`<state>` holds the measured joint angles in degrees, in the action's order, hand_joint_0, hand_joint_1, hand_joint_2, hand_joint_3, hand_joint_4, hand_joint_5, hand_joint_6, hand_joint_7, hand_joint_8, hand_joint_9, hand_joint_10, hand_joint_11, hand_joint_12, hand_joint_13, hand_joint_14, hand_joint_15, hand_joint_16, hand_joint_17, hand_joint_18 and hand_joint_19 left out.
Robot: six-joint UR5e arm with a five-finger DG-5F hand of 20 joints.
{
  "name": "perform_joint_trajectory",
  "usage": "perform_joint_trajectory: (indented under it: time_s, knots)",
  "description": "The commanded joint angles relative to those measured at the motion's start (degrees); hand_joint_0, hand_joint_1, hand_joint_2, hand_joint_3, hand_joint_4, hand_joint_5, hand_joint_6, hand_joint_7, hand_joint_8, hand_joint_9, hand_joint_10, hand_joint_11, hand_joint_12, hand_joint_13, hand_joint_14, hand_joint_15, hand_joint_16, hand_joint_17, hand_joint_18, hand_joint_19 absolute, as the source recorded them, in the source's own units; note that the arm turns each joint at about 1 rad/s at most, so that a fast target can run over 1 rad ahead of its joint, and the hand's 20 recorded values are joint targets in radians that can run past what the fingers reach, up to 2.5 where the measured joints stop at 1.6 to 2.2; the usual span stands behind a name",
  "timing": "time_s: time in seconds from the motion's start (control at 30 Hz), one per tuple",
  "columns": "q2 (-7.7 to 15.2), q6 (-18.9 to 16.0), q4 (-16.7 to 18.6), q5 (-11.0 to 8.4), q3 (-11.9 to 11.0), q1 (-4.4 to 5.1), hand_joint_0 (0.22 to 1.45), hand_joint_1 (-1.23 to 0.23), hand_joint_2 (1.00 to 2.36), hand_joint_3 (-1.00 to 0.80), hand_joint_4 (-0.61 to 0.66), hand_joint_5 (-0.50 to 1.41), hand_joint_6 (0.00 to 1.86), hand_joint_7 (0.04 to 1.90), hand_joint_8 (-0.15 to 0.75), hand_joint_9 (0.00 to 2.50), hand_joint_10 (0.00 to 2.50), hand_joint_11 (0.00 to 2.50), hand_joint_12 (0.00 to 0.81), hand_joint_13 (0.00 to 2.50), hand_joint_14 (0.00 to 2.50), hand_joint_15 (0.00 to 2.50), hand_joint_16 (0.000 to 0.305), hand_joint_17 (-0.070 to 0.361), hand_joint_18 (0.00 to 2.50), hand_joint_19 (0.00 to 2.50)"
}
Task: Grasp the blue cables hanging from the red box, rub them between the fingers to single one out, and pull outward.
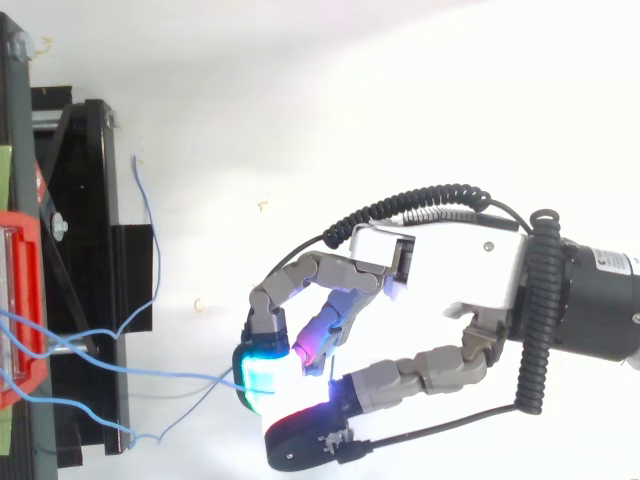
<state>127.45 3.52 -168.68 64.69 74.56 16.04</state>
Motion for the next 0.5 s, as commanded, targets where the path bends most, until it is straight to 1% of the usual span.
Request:
perform_joint_trajectory:
  time_s: [0.0,0.47]
  knots:
    - [0.0,0.0,0.0,0.0,0.1,-0.04,0.57,-0.87,1.02,0.01,-0.01,-0.06,0.91,1.09,0.398,1.08,0.01,0.48,0.38,1.03,0.02,0.66,0.055,0.125,0.98,0.53]
    - [0.0,0.0,0.0,0.0,0.0,-0.04,0.57,-0.87,1.03,0.01,-0.02,-0.06,0.91,1.07,0.398,1.09,0.01,0.49,0.382,1.03,0.02,0.67,0.055,0.124,0.97,0.54]
